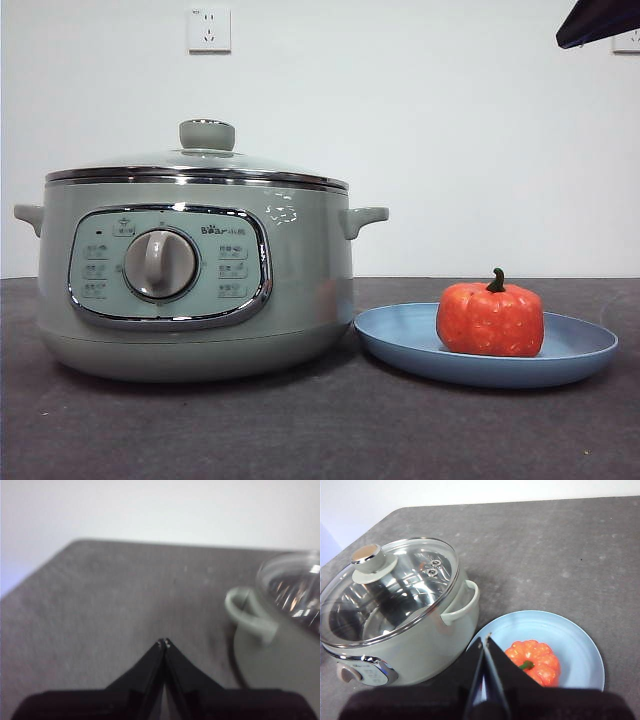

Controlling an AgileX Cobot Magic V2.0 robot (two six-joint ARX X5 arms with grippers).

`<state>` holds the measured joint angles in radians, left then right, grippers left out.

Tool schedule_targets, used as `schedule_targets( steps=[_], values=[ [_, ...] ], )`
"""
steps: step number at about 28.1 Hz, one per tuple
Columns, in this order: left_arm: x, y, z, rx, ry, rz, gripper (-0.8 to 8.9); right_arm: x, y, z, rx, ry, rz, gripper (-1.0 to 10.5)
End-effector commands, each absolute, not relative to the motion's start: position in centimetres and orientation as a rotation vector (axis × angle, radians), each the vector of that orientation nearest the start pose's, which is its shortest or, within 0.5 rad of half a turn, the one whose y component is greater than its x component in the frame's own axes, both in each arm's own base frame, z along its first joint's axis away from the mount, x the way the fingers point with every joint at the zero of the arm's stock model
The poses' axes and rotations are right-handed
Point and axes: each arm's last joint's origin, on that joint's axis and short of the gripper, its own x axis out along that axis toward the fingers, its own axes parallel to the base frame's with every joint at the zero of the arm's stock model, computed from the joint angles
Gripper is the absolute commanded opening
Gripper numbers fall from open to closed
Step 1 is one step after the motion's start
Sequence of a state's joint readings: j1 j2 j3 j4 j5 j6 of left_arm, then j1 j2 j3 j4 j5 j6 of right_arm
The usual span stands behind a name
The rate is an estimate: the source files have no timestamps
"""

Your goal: Take the pumpkin out from the steamer,put the pumpkin in the blue plate,close the lid

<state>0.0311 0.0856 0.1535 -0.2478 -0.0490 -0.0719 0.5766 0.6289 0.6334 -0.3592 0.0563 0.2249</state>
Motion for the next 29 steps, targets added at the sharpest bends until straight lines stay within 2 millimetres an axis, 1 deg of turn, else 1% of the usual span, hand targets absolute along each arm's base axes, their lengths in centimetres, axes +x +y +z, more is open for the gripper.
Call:
schedule_targets(
  steps=[1, 3, 6, 12, 29],
  values=[
    [9.7, 0.5, 16.6, -0.078, 0.176, 0.085, -0.03, 12.0, 7.6, 28.5, 0.115, 0.398, 0.469, -0.2],
    [9.8, 0.5, 15.4, -0.077, 0.200, 0.086, -0.03, 12.0, 7.6, 28.5, 0.115, 0.398, 0.469, -0.2],
    [9.7, 0.5, 14.3, -0.076, 0.226, 0.088, -0.03, 12.0, 7.6, 28.5, 0.115, 0.398, 0.469, -0.2],
    [9.6, 0.4, 14.7, -0.076, 0.181, 0.069, -0.03, 12.0, 7.6, 28.4, 0.114, 0.402, 0.468, -0.2],
    [9.6, 0.4, 14.7, -0.080, 0.181, 0.063, -0.03, 11.8, 7.5, 27.8, 0.089, 0.472, 0.457, -0.2]
  ],
)
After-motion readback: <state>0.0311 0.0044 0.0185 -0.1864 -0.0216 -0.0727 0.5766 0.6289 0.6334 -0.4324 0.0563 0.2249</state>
